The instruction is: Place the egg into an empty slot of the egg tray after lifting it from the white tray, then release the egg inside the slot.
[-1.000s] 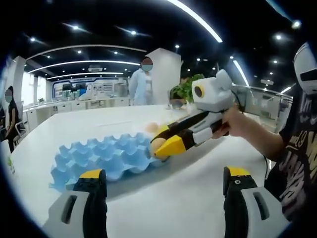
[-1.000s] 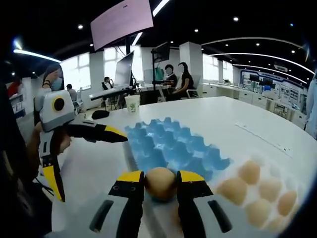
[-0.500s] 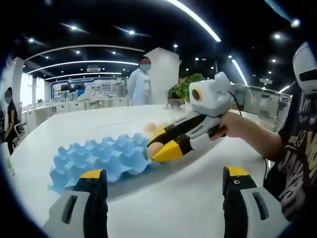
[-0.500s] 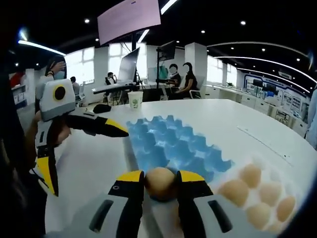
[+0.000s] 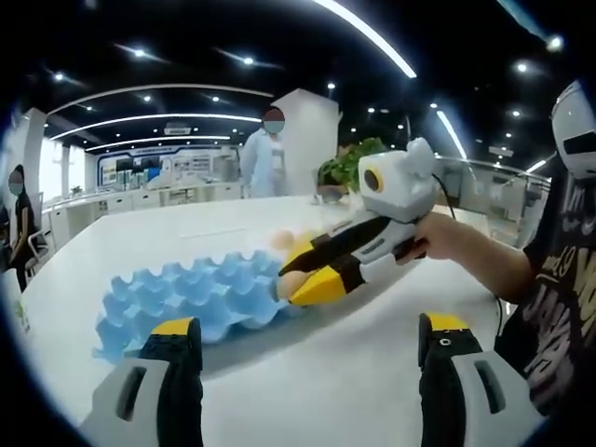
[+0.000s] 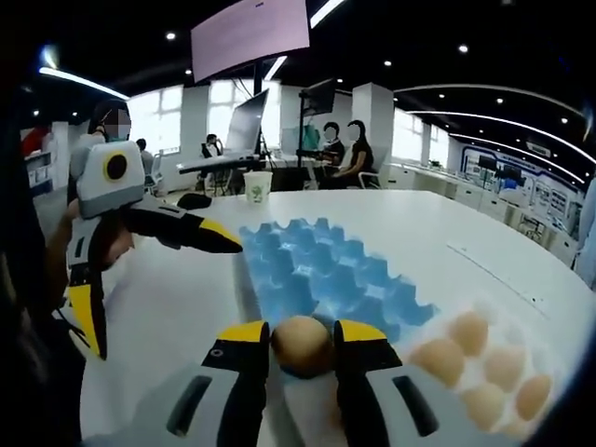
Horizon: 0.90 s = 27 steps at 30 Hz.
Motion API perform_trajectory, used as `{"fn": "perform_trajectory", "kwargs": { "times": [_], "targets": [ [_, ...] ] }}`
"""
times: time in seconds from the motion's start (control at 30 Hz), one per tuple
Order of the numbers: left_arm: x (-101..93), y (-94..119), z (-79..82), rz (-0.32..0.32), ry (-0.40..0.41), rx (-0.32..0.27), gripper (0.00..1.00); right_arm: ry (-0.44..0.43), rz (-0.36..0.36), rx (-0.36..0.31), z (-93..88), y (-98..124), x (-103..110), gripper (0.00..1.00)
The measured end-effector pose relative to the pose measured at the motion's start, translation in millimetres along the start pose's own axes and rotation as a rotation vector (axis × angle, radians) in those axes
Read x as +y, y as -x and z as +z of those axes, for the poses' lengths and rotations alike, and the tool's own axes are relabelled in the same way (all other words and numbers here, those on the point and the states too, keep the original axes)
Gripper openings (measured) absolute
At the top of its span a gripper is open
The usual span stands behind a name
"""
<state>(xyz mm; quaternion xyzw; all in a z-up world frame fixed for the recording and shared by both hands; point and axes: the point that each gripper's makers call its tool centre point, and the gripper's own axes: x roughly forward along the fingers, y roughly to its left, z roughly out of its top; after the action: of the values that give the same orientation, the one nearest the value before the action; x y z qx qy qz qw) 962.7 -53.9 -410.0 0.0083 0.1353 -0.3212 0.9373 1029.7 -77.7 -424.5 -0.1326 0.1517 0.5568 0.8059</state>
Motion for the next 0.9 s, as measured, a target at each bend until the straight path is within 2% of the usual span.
{"fn": "perform_trajectory", "kwargs": {
  "times": [0.1,0.2,0.33,0.9],
  "targets": [
    [-1.3,-1.2,-0.3,-0.004,-0.004,0.004,0.98,-0.013,-0.006,-0.024,5.0,4.0,-4.1,0.30],
    [-3.4,-2.5,0.1,-0.010,-0.005,0.005,0.98,-0.032,-0.011,-0.040,9.2,8.7,-7.1,0.35],
    [-5.5,-4.0,1.4,-0.017,-0.009,0.007,0.97,-0.041,-0.011,-0.062,12.9,17.7,-10.7,0.35],
    [-12.3,-7.9,2.8,-0.030,-0.019,0.021,0.97,-0.060,-0.075,-0.089,10.1,53.2,-33.1,0.35]
  ]
}}
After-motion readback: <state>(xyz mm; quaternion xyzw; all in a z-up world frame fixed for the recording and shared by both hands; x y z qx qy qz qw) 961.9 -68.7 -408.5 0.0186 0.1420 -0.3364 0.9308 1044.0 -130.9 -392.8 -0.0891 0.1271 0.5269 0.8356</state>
